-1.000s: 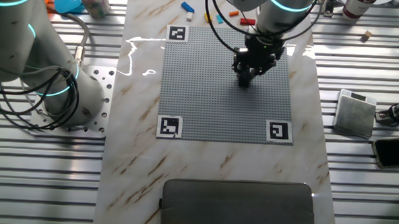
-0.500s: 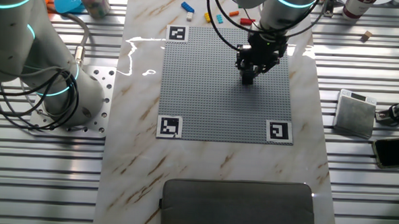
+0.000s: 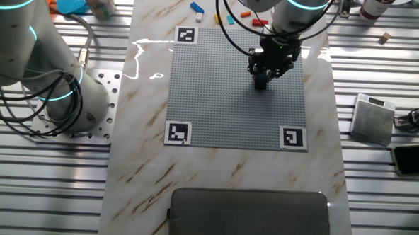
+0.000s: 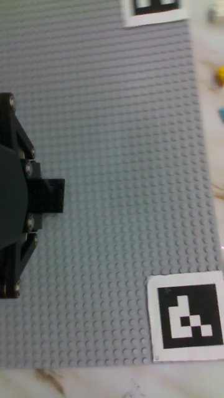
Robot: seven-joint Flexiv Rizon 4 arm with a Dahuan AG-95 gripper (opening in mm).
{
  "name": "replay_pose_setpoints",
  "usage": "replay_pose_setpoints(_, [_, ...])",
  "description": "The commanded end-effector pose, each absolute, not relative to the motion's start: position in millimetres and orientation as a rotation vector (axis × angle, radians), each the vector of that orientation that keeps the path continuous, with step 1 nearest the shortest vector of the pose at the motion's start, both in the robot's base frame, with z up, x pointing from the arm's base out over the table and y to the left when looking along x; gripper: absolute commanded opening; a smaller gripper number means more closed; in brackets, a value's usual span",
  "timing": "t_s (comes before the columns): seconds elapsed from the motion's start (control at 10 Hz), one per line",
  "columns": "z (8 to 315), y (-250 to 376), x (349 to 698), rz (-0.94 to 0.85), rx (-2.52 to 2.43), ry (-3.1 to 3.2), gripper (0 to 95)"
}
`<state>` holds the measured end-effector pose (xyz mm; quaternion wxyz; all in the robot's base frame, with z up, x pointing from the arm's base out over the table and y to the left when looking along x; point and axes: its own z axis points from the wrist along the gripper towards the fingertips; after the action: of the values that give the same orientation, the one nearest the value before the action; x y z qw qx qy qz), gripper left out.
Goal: Build with small Lego blocks
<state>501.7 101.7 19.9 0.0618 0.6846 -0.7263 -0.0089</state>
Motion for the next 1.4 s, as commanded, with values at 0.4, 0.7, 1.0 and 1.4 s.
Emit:
replay_pose_setpoints(0.4, [18.2, 101.4, 503.6, -0.006, 2.062, -2.223, 0.0])
replay_pose_setpoints(0.7, [18.3, 101.5, 503.7, -0.003, 2.055, -2.228, 0.0])
replay_pose_setpoints(1.0, [18.3, 101.5, 503.8, -0.001, 2.053, -2.232, 0.0])
replay_pose_setpoints(1.4, [16.6, 101.1, 504.1, 0.009, 2.053, -2.236, 0.0])
